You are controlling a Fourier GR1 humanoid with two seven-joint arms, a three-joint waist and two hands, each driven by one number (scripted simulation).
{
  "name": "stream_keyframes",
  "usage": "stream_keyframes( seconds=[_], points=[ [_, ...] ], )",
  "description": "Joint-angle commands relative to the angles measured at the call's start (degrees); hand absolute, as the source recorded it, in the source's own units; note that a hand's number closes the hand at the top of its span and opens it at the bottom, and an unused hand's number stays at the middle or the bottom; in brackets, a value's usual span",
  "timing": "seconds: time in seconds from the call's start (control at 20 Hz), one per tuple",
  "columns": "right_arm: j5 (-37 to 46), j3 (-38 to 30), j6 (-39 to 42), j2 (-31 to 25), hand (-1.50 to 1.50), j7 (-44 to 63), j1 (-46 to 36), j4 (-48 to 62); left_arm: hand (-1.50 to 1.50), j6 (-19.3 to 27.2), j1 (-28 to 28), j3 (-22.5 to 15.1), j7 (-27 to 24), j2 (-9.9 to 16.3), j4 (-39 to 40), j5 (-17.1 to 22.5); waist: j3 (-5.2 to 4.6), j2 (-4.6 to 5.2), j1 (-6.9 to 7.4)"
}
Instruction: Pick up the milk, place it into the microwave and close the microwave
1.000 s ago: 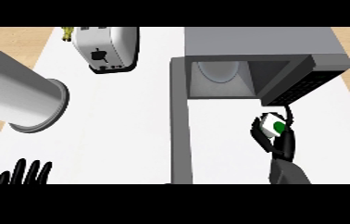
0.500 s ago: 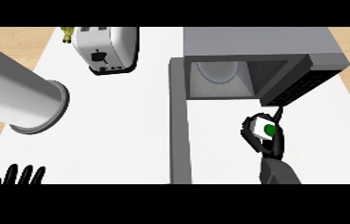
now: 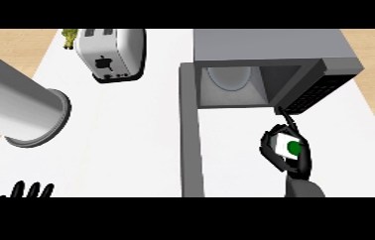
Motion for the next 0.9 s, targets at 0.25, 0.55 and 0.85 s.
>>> stream_keyframes(
  seconds=[0.25, 0.55, 0.85],
  points=[
    [-6.8, 12.5, 7.6, 1.3, 1.5, 14.5, 14.1, -30.7, -1.5, -1.1, 4.3, 0.7, -2.2, 0.2, -1.4, 1.3, -0.4, -0.4, 0.8],
    [-10.4, 21.4, 0.1, 1.3, 1.5, 17.7, 18.1, -39.8, -1.5, -1.0, 2.3, 1.5, -2.4, 0.5, 0.1, 1.1, -0.3, 0.08, 1.42],
    [-1.2, 18.8, -7.3, 1.3, 1.5, 27.7, 5.7, -37.0, -1.5, 0.7, -3.5, 5.1, 1.2, 1.3, 2.0, 4.1, -0.31, 0.24, 1.53]
  ],
)
